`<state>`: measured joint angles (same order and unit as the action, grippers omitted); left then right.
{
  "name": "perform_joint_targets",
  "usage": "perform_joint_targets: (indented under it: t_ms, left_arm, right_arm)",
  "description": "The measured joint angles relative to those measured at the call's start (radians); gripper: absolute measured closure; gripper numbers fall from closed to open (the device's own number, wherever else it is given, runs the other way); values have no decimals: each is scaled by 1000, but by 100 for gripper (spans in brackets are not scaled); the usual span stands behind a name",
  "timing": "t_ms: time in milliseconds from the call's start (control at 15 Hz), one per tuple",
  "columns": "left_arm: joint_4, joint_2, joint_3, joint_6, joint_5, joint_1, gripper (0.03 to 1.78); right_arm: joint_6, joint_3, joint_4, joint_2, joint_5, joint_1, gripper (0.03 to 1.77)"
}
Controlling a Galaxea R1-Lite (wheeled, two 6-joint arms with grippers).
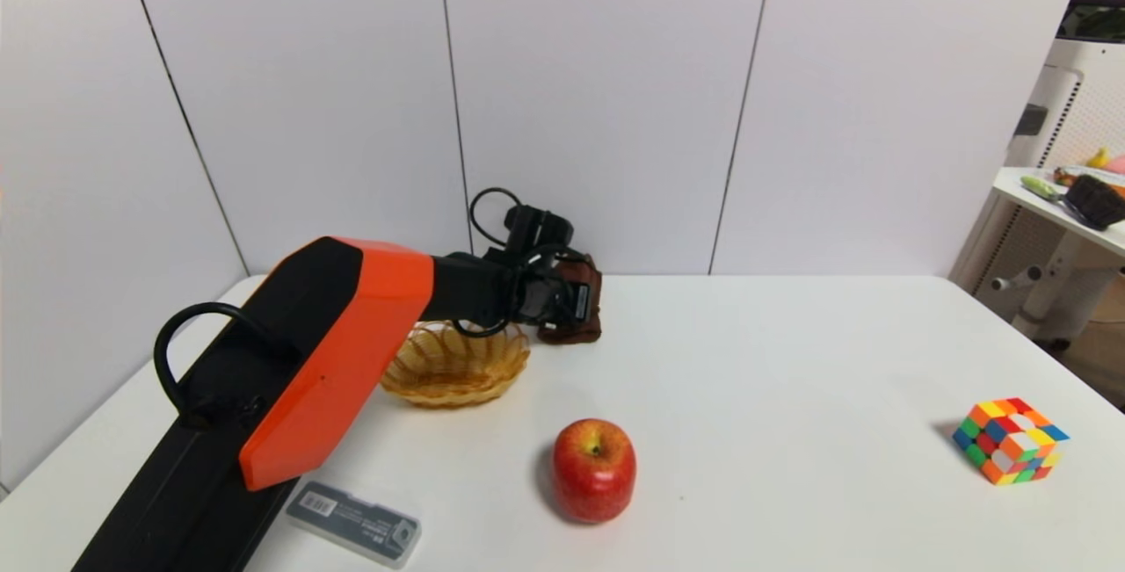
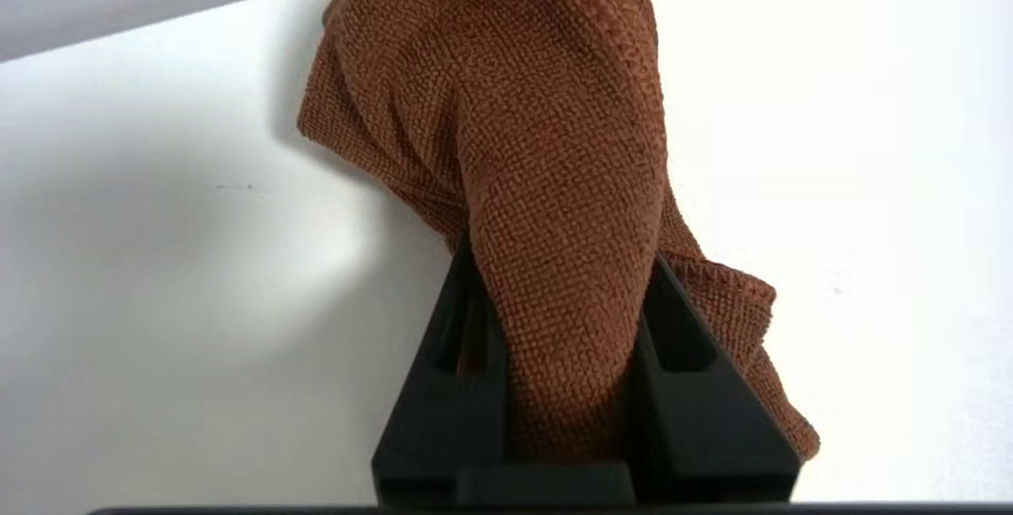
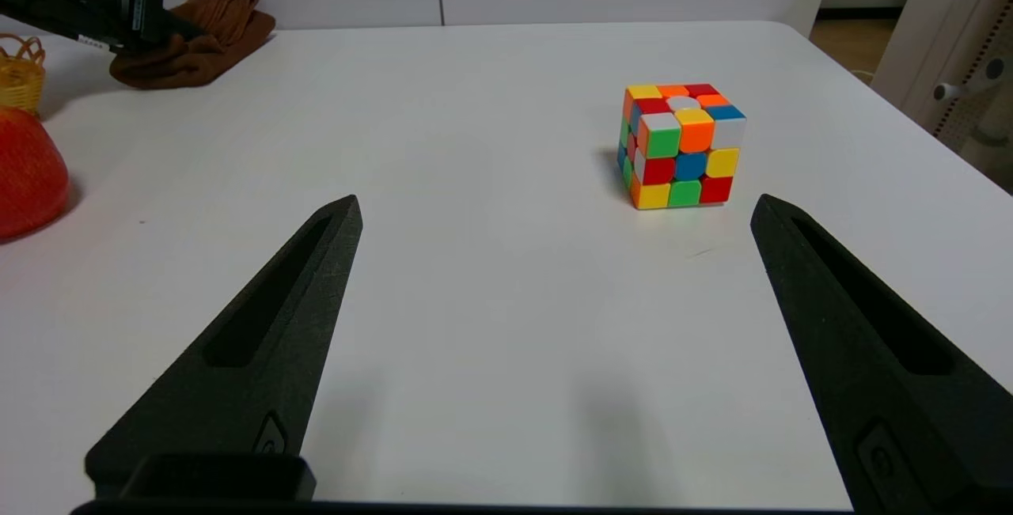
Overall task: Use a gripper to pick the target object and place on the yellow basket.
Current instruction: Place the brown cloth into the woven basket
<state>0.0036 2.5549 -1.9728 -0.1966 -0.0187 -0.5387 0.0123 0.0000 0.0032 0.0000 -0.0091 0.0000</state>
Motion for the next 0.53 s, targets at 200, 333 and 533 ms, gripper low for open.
perform_joint_targets:
  t_ms: [200, 333, 533]
  left_arm:
    - [20, -28, 1, 55, -1, 1, 140]
    - [41, -81, 10, 87, 0, 9, 140]
    - [79, -219, 31, 132, 1, 20, 140]
  right_arm:
    - [0, 0, 0, 0, 0, 0, 10]
    - [0, 0, 0, 0, 0, 0, 10]
    - [0, 0, 0, 0, 0, 0, 10]
